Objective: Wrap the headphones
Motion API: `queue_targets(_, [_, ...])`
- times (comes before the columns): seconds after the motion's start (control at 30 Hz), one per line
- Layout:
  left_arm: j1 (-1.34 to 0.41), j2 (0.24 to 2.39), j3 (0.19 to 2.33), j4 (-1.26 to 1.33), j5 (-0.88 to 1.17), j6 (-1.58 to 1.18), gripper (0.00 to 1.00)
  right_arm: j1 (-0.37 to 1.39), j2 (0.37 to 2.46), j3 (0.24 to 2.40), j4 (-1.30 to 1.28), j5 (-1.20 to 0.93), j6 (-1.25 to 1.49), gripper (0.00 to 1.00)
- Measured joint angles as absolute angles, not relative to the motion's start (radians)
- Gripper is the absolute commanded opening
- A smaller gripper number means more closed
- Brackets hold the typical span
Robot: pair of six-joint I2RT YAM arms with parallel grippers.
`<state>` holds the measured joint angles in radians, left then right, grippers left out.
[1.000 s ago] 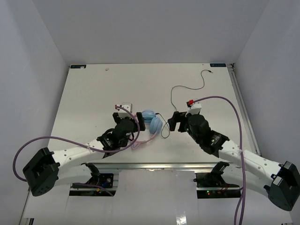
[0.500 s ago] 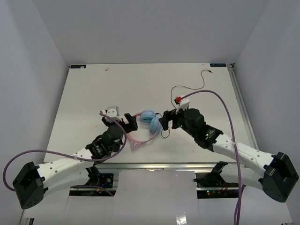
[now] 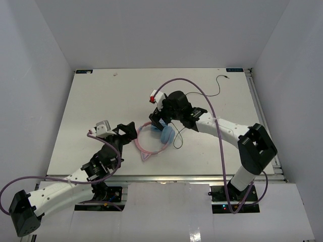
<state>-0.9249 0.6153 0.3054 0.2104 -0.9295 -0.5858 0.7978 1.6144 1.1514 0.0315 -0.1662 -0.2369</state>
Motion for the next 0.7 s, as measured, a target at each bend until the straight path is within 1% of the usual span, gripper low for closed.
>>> queue_targets(0.13, [-0.925,0.627,0.305,0.211,-0.932,-0.588,0.98,0.789,1.727,1.212,-0.038,-0.211,-0.314,0.93])
queue_targets(0.43, [-0.925,0.668,0.305,0.211,-0.931,-0.587,0.98,0.760,1.853,1.244,-0.115,-0.265,-0.405,0.86])
queue_targets(0.57, [-0.925,0.667,0.305,0.214,-0.930,-0.585,0.98,0.751,1.876,1.249,-0.121,-0.261,-0.410,0.77])
queue_targets(0.7, [-0.925,0.668,0.305,0.219,-0.926,-0.582,0.97,0.751,1.887,1.257,-0.117,-0.245,-0.408,0.62])
